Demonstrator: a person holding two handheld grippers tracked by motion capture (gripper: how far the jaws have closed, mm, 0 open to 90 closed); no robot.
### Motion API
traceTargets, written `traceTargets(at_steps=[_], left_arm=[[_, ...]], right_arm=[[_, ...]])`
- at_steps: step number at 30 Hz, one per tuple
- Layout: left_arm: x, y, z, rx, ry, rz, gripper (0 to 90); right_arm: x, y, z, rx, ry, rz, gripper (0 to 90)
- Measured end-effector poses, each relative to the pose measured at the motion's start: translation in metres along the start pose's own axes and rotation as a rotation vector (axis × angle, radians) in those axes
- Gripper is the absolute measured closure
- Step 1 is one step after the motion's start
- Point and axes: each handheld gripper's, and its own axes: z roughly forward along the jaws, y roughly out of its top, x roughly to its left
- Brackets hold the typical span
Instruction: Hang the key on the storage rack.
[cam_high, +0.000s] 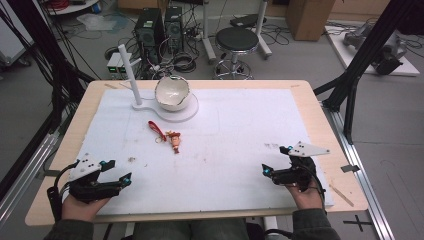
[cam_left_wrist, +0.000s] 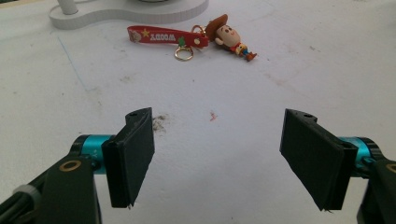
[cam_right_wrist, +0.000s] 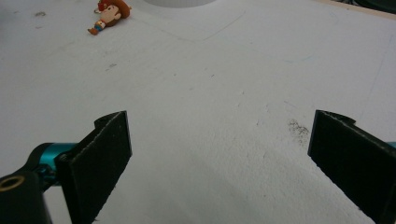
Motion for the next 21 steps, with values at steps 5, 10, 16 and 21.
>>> traceTargets(at_steps=[5,10,16,21], left_arm=[[-0.002,0.002,0.002,-0.007,-0.013,-0.001,26.7],[-0.002,0.001,0.003,-0.005,-0.016,-0.004,26.5],[-0.001,0.001,0.002,-0.003,-0.014,-0.004,26.5],[0.0,0.001,0.003,-0.004,-0.024,-0.005,26.6]], right_arm=[[-0.001,0.002,-0.005,-0.007,-0.004,0.002,5.2],[0.001,0.005,-0.006,-0.01,0.005,-0.001,5.2],[0.002,0.01,0.001,0.001,0.024,-0.018,5.2],[0.004,0.017,0.004,0.017,0.033,-0.018,5.2]])
